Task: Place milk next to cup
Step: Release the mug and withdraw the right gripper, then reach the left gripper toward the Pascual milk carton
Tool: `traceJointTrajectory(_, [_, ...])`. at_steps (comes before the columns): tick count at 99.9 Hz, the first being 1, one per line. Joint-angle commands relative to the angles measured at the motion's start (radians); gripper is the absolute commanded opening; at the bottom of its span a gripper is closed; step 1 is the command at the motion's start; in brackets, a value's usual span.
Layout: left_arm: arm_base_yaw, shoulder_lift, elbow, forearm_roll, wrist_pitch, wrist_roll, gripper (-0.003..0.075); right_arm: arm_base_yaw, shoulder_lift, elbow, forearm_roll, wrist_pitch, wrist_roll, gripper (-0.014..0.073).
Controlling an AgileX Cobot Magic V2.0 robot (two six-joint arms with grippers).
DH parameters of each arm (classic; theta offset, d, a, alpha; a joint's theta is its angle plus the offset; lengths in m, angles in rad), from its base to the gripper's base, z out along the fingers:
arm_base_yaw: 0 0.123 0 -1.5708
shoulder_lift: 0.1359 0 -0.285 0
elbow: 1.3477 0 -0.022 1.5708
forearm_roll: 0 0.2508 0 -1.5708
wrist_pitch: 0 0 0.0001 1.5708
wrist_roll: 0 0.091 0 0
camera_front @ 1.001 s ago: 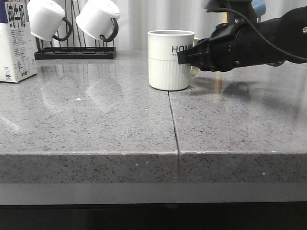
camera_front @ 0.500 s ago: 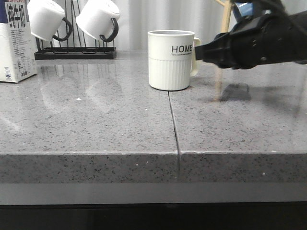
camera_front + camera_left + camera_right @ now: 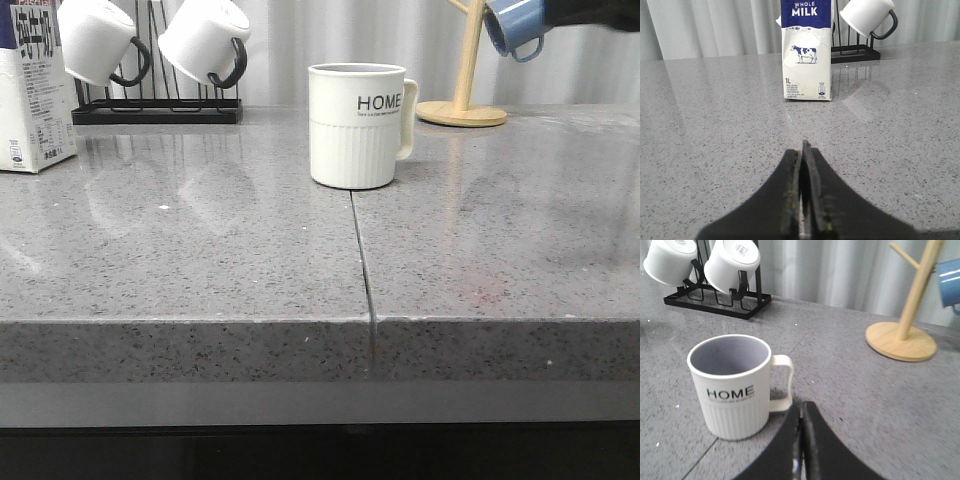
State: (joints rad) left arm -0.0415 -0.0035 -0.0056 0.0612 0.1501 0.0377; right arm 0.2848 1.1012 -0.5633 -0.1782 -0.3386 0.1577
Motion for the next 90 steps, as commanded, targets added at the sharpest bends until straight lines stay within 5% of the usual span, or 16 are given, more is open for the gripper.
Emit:
traceJointTrajectory(1, [0.0, -0.031, 0.046, -0.009, -0.078, -0.001, -0.002, -0.006, -0.123, -0.016, 0.006, 0.079, -0.003, -0.0055])
traceJointTrajectory(36, [0.0, -0.031, 0.046, -0.009, -0.078, -0.001, -0.002, -0.005, -0.517, -0.016, 0.007, 0.562, -0.002, -0.0055])
traceJointTrajectory(90, [0.0, -0.031, 0.046, -0.009, -0.091, -0.001, -0.002, -0.005, -0.867, -0.016, 0.008, 0.906, -0.002, -0.0055])
